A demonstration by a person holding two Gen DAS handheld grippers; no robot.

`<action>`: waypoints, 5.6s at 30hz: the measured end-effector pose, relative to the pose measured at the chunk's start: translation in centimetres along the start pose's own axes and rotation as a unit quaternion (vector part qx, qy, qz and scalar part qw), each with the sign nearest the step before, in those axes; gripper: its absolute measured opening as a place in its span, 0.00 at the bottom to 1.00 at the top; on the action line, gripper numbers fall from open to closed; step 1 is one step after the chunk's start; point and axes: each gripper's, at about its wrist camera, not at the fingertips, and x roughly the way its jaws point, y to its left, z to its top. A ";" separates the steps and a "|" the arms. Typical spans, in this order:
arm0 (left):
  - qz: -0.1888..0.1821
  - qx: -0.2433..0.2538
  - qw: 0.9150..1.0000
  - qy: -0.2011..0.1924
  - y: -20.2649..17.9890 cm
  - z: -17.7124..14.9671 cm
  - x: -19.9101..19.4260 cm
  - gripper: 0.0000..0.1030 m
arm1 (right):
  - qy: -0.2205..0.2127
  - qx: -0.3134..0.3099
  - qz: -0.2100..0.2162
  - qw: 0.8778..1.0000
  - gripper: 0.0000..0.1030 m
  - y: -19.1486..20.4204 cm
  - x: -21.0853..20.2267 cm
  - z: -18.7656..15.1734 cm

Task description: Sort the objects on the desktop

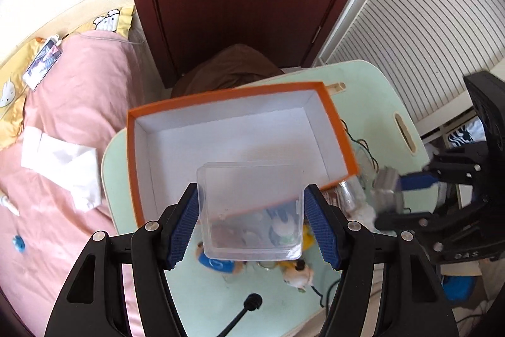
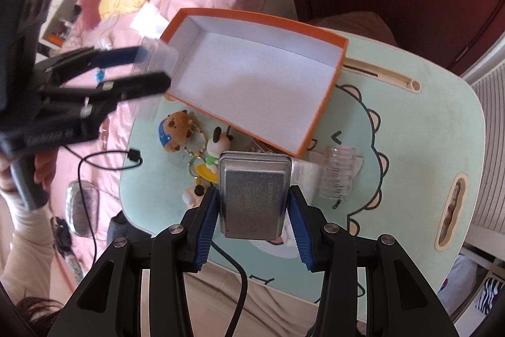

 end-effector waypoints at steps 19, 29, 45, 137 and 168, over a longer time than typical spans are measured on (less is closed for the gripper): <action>0.014 -0.050 0.999 -0.009 -2.8 -10.1 4.9 0.65 | -0.006 0.038 -0.022 0.999 0.42 1.9 6.3 -4.7; 0.014 -0.072 0.997 -0.017 -2.8 -11.3 6.6 0.65 | -0.009 0.034 -0.089 0.995 0.43 2.2 9.1 -5.5; 0.007 -0.156 0.976 -0.152 1.7 -11.0 1.6 0.67 | -0.145 0.034 0.053 0.987 0.63 -0.1 1.2 -6.1; 0.107 -0.092 0.981 -0.130 -5.6 -20.0 6.1 0.88 | -0.206 -0.025 -0.153 0.966 1.00 -0.8 7.2 -16.1; 0.123 -0.156 0.957 -0.212 -3.4 -21.0 3.6 0.66 | -0.224 -0.060 -0.049 0.971 0.66 0.4 7.0 -13.7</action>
